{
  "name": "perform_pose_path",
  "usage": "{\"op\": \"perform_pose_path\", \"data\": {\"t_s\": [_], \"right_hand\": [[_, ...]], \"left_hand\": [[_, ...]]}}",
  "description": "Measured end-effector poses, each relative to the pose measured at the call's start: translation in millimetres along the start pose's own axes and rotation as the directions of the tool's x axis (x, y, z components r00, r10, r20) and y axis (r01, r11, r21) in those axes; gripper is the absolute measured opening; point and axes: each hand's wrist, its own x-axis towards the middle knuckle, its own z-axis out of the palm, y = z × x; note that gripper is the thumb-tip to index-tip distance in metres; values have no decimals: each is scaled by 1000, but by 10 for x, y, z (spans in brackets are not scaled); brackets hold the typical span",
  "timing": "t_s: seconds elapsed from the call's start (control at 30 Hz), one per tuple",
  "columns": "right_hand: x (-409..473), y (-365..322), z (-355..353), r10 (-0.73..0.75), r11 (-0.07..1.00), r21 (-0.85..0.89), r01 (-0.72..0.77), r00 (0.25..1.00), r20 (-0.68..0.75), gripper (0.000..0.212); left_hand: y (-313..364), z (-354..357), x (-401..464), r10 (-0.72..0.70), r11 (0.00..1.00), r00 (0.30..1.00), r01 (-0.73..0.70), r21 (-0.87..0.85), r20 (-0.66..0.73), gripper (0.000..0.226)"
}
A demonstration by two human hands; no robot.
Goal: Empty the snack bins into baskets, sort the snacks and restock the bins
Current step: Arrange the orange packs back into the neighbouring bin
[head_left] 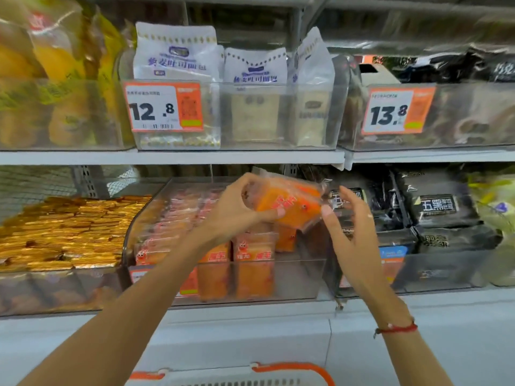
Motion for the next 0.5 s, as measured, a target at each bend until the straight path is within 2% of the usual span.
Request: {"op": "perform_pose_path", "data": {"t_s": [0.1, 0.17, 0.27, 0.4, 0.5], "right_hand": [[-87, 140, 122, -57, 982, -182, 41, 995, -86, 75], [-101, 202, 153, -109, 940, -330, 85, 992, -56, 76], [-94, 253, 146, -121, 894, -434, 112, 993, 7, 76], [-82, 334, 135, -167, 752, -624, 212, 977, 130, 83], [-89, 392, 124, -173, 697, -667, 264, 964, 202, 86]], "left_hand": [[-130, 118, 102, -34, 995, 999, 36, 90, -24, 57], [-196, 161, 157, -83, 983, 996, 78, 169, 22, 64], [-274, 113, 168, -136, 950, 990, 121, 286, 31, 84], [-140, 66, 179, -68, 823, 994, 8, 568, 84, 73], [-50, 174, 410, -106, 715, 982, -36, 698, 159, 71]]}}
